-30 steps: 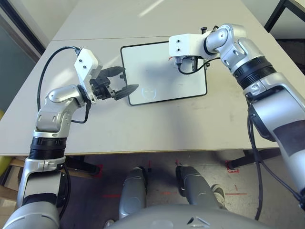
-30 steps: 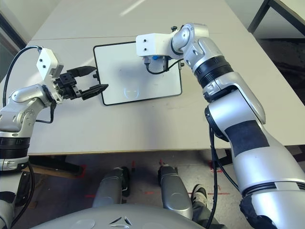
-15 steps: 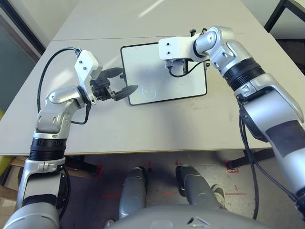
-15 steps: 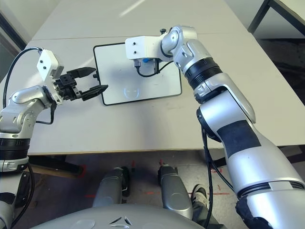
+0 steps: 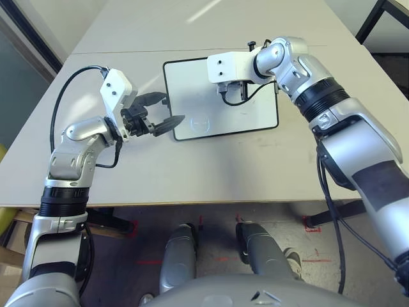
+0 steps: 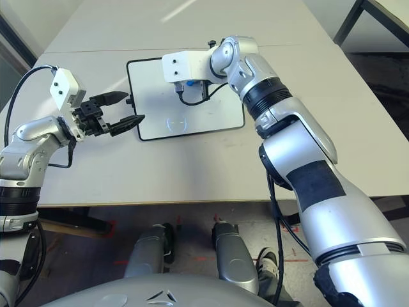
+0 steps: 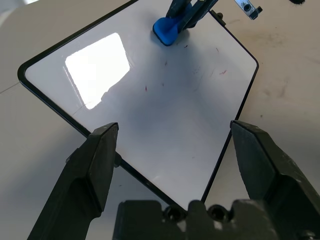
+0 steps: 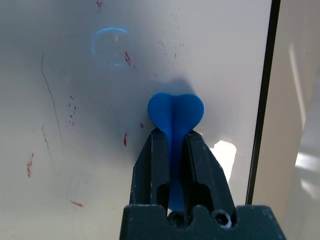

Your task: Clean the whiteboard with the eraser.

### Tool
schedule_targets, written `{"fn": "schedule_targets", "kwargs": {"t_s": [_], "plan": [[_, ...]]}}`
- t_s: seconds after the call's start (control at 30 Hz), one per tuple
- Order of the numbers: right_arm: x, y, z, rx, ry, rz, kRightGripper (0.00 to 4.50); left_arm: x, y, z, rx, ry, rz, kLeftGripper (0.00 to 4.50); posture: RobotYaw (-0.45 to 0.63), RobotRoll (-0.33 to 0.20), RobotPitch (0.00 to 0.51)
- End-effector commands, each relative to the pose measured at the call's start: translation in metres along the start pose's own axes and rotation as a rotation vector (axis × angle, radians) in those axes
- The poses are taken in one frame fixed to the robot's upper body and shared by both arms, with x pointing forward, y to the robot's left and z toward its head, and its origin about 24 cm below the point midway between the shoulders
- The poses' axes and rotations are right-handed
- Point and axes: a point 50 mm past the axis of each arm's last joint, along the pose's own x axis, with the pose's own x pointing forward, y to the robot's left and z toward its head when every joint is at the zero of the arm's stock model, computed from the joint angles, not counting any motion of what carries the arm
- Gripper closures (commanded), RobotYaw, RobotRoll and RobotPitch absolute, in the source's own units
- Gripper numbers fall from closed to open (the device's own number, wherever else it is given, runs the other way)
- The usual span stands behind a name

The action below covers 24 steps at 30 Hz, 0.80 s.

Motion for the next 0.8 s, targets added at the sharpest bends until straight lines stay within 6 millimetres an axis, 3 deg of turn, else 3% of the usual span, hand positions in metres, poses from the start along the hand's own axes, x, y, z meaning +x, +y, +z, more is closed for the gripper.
{"fn": "schedule_targets", "kwargs": {"t_s": [0.03, 0.53, 0.8], "plan": [[-0.001, 0.003, -0.022, 0.047, 0.078, 0.031, 4.38, 0.003, -0.001, -0.001, 0.005, 0.001, -0.007, 0.0, -0.1, 0.0, 0.119], [-0.006, 0.009, -0.049, 0.08, 0.145, 0.056, 4.38, 0.003, -0.001, 0.0, 0.006, -0.001, -0.005, 0.0, -0.1, 0.0, 0.118], [-0.026, 0.004, -0.037, 0.124, -0.043, 0.132, 4.38, 0.003, 0.0, 0.0, 0.006, -0.004, -0.006, 0.0, -0.11, 0.0, 0.124]]}}
